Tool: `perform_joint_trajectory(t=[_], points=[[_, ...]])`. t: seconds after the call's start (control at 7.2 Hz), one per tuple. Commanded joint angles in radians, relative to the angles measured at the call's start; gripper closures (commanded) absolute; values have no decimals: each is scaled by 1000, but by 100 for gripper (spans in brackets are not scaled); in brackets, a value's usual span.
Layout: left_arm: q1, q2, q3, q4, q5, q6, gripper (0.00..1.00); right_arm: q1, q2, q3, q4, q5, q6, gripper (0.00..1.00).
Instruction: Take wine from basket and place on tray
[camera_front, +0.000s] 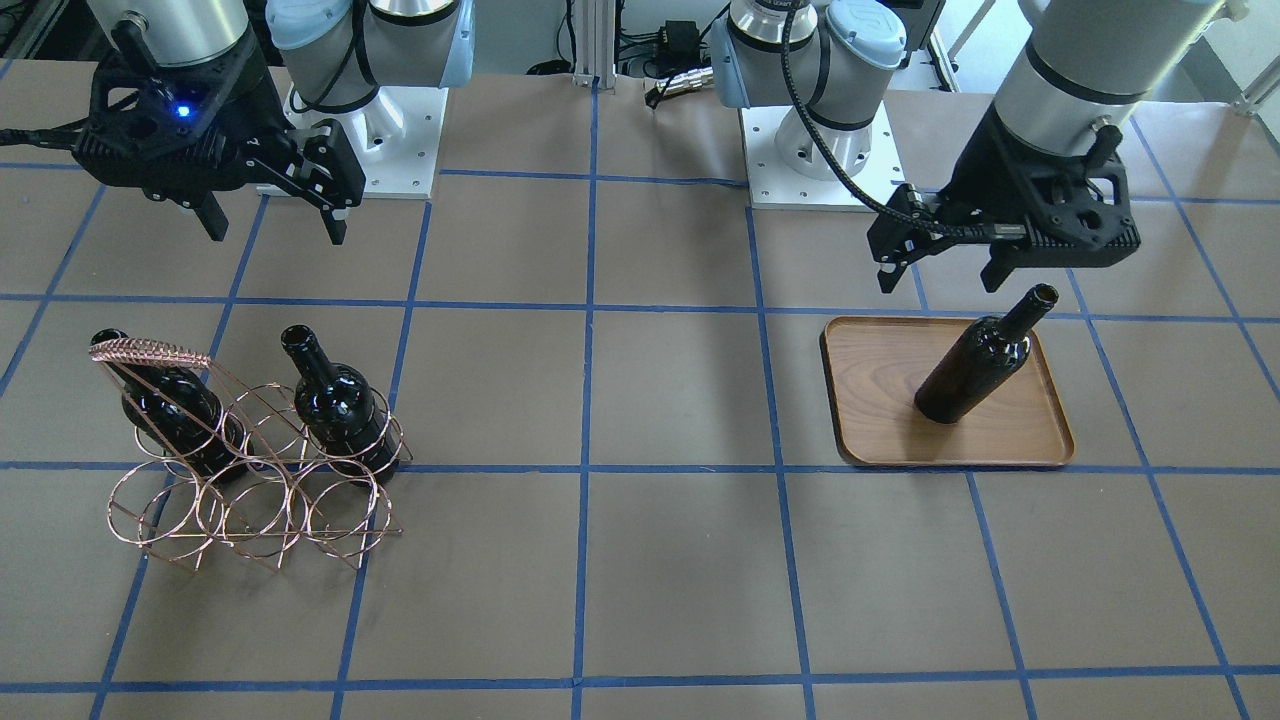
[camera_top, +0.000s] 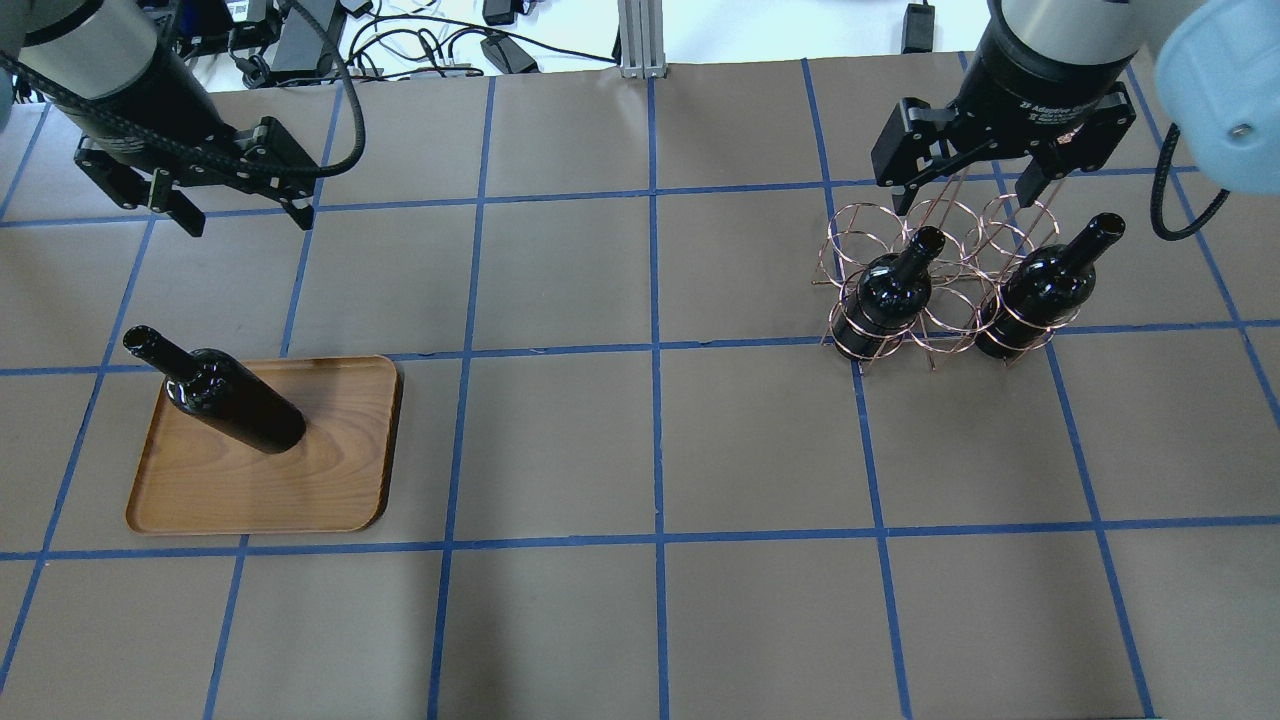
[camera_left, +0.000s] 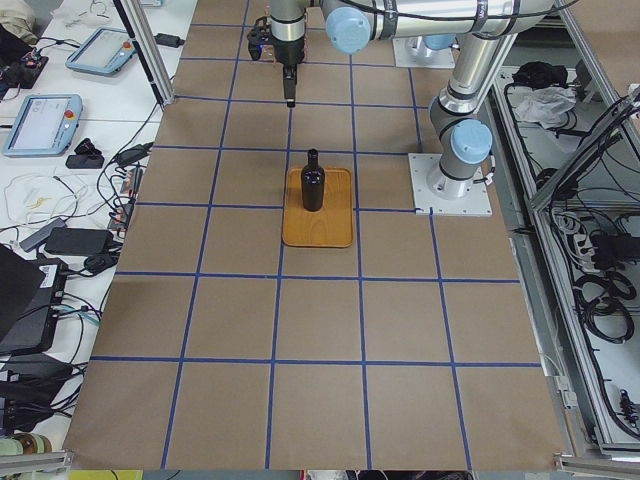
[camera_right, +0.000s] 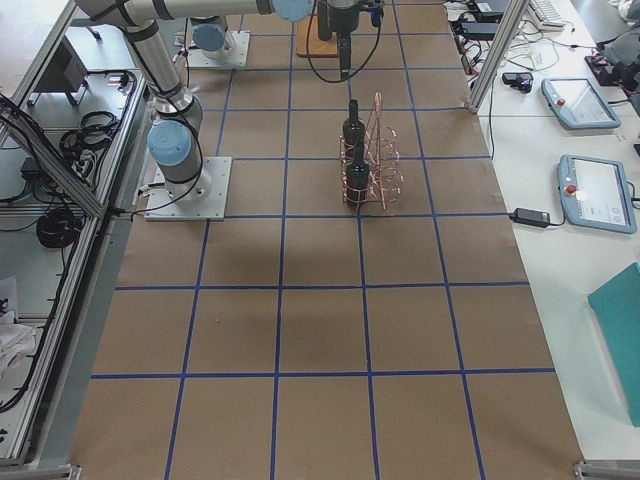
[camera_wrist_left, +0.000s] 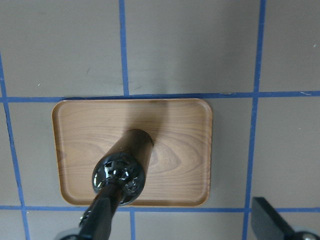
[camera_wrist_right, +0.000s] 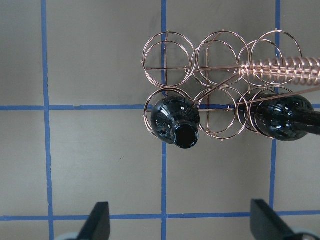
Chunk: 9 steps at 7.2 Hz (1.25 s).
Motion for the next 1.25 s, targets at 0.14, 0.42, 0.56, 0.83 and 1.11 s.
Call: perform_joint_trajectory(t=[0.14, 0.42, 0.56, 0.83, 1.11], points=[[-44, 28, -15, 41, -12, -69, 0, 0, 1, -1, -2, 0, -1, 1], [-42, 32, -15, 39, -16, -66, 0, 0, 0, -1, 0, 0, 2, 1], [-39, 36, -18, 35, -12, -60, 0, 0, 1, -1, -2, 2, 2, 1], [-44, 36, -18, 35, -16, -60, 0, 2, 0, -1, -3, 45, 3, 8], [-35, 37, -18, 33, -15, -57, 0, 2, 0, -1, -2, 42, -3, 7]])
